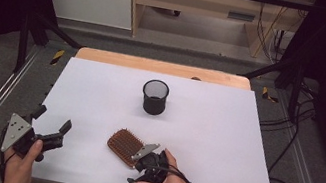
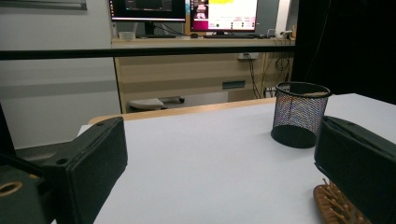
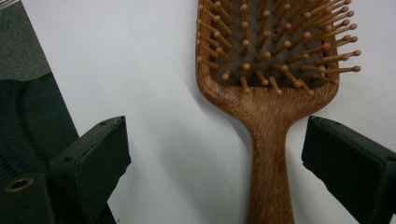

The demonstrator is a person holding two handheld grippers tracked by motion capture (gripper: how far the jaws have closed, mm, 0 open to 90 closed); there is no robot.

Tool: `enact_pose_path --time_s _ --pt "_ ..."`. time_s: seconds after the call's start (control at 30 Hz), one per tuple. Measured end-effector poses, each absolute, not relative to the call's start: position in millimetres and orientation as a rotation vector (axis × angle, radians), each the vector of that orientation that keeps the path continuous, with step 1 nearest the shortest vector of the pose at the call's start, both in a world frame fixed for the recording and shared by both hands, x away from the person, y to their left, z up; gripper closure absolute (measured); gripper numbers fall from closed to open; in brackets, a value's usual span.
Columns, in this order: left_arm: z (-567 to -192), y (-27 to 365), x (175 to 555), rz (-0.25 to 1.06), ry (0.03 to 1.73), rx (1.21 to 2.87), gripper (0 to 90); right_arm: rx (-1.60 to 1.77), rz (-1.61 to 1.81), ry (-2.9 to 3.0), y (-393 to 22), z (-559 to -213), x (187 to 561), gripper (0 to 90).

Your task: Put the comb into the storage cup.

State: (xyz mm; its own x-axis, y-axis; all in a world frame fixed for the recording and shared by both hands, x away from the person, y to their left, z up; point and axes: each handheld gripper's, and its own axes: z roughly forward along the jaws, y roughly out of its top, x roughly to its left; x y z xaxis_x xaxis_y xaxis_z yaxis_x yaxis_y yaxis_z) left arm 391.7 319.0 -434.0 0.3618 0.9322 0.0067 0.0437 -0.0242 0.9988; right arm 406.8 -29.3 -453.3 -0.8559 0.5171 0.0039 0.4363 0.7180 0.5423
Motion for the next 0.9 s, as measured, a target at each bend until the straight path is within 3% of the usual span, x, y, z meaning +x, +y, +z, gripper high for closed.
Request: enact_pose_path --time_s 0.43,0.9 --pt "-434 318 392 0.914 0.957 1.412 2.8 0.818 0.766 2.802 -33 -461 411 9.5" --pt "-435 318 392 0.911 0.955 1.416 2.8 0.879 0.752 2.803 -40 -460 423 37.1"
